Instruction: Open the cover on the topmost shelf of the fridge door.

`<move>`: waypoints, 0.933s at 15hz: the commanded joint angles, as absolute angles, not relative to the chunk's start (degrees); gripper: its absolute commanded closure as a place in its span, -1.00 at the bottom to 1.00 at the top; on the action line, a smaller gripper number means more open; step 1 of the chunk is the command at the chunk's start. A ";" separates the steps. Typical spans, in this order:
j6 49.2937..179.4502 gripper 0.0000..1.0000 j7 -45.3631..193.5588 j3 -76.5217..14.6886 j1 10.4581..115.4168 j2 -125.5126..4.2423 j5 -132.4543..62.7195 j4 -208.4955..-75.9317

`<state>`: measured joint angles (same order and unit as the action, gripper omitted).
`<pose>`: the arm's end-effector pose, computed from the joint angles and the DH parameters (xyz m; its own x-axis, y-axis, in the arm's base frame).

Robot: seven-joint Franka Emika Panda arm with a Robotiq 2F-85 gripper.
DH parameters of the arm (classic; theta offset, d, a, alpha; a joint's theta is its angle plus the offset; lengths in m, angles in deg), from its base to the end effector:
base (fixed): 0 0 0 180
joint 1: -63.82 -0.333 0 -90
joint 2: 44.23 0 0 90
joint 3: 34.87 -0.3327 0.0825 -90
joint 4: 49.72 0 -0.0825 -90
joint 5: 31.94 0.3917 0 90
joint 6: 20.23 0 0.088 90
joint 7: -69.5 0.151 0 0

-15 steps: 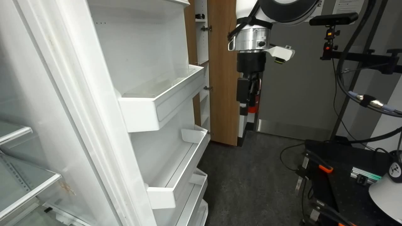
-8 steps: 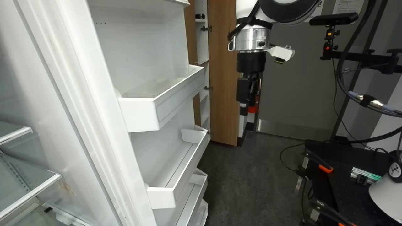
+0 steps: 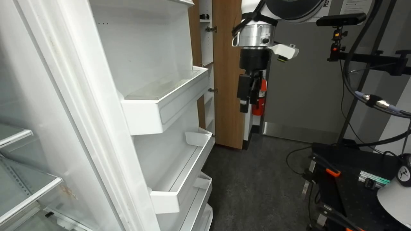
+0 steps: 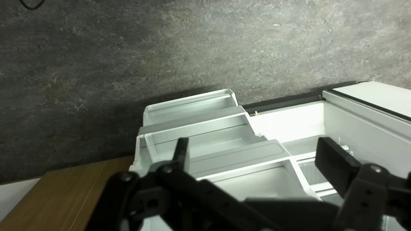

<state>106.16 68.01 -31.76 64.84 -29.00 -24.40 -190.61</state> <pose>0.4483 -0.0228 0.3649 0.9925 -0.1221 0.0102 -0.1200 -0.9854 -0.1205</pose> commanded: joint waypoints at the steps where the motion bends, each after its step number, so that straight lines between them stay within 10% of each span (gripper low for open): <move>1: 106.62 -1.00 68.63 -31.86 65.38 -28.50 -25.00 -188.25; 14: 100.31 -1.00 68.08 -32.37 64.89 -28.60 -25.73 -177.41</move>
<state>100.47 68.10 -32.31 64.81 -28.59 -25.73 -177.54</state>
